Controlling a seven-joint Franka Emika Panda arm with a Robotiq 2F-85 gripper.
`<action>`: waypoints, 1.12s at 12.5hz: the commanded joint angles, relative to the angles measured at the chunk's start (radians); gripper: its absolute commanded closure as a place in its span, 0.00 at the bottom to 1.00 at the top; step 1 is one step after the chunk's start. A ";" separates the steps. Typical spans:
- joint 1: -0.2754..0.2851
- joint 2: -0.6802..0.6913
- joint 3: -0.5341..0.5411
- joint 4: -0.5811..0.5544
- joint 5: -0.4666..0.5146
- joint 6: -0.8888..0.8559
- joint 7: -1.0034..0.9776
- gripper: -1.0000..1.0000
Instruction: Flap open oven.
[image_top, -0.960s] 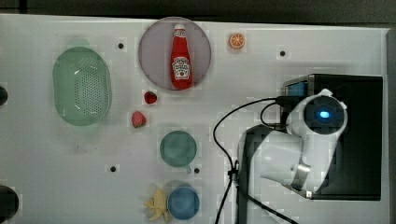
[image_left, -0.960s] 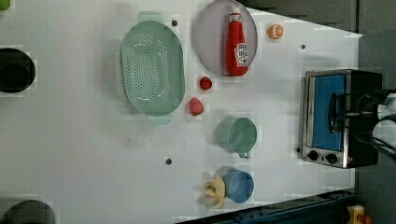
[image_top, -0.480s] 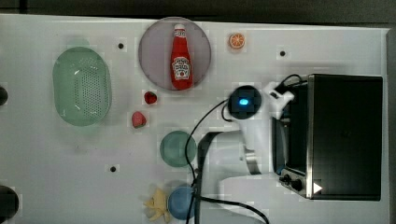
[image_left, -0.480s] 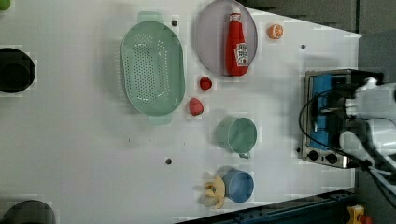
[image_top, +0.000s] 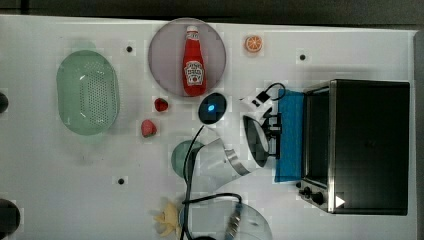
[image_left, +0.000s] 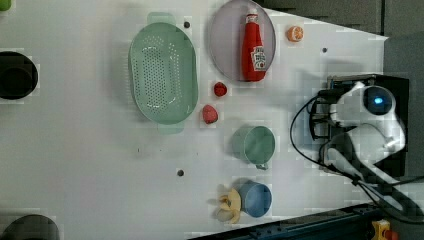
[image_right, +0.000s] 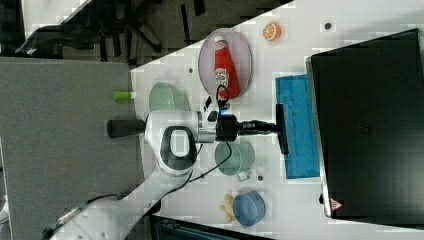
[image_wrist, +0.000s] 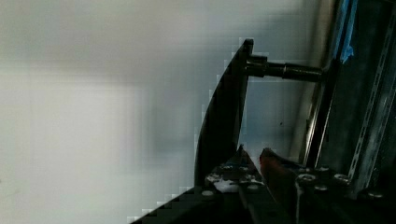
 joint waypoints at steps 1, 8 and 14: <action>0.063 0.054 -0.005 0.004 -0.102 -0.007 0.232 0.82; 0.158 0.233 -0.005 0.078 -0.258 -0.066 0.491 0.82; 0.172 0.228 -0.006 0.116 -0.238 -0.038 0.490 0.82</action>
